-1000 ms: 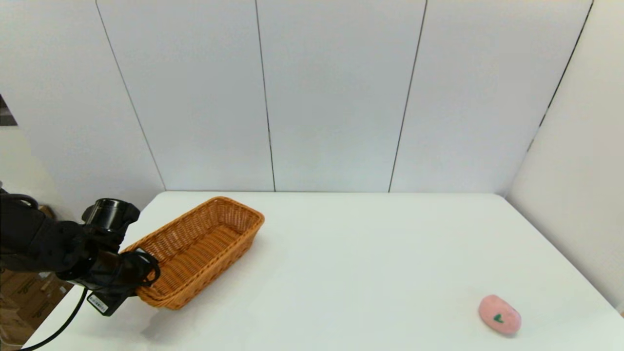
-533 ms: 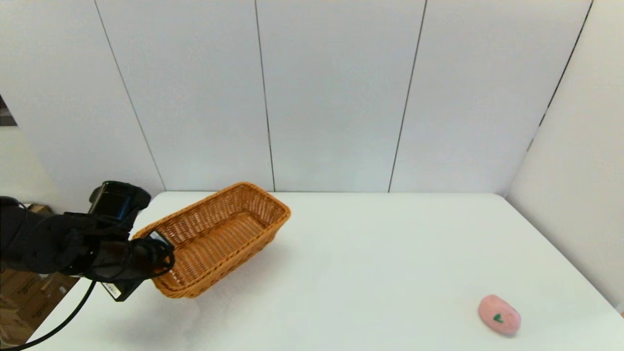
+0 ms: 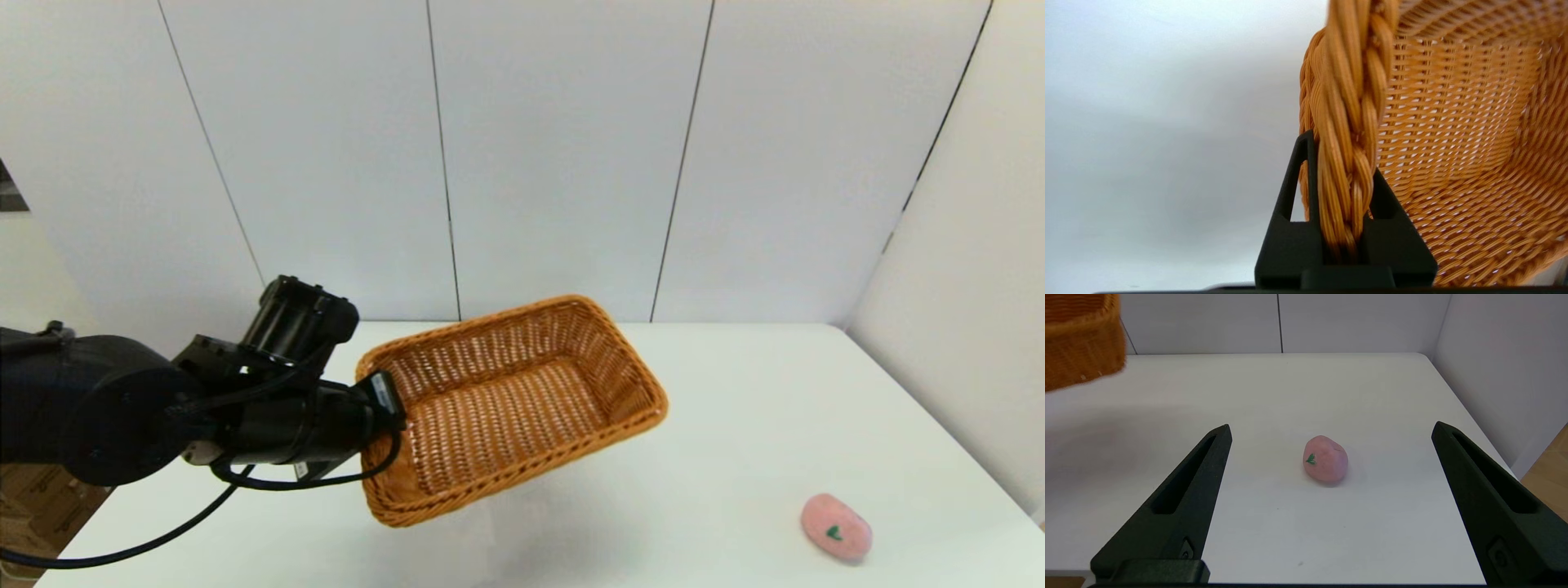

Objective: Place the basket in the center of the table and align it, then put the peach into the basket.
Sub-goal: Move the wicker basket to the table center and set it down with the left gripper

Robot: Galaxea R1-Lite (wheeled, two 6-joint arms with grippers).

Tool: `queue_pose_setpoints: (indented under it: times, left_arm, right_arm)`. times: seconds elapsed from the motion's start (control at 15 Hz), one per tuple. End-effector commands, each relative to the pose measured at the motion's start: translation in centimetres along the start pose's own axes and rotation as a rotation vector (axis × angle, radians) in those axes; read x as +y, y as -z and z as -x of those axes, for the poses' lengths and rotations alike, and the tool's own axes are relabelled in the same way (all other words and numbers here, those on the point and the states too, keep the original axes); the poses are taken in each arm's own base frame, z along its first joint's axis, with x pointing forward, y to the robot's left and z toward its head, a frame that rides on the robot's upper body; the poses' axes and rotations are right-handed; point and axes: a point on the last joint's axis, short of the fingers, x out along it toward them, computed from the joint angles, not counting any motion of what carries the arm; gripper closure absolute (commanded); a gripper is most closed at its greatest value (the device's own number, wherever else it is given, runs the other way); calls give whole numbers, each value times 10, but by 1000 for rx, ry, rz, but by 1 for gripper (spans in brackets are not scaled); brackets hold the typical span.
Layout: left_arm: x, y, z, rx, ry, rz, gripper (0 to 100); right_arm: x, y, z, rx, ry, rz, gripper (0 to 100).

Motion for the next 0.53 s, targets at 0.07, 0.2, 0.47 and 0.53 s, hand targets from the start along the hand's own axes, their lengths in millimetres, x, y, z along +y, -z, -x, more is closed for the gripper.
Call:
queue_pose_setpoints:
  times: [0.07,0.2,0.47,0.53]
  left_arm:
    - [-19,22,-38,116,-5,-86,100]
    - [-19,27,-53,155,-10,-115,100]
    - [-9,34,-80,231,-42,-135,100]
    - [-9,34,-82,233,-41,-134,100]
  right_arm:
    - [0,0,0,0,0,0,0]
    - [0,0,0,0,0,0,0]
    - [0,0,0,0,0,0,0]
    - [0,0,0,0,0,0,0]
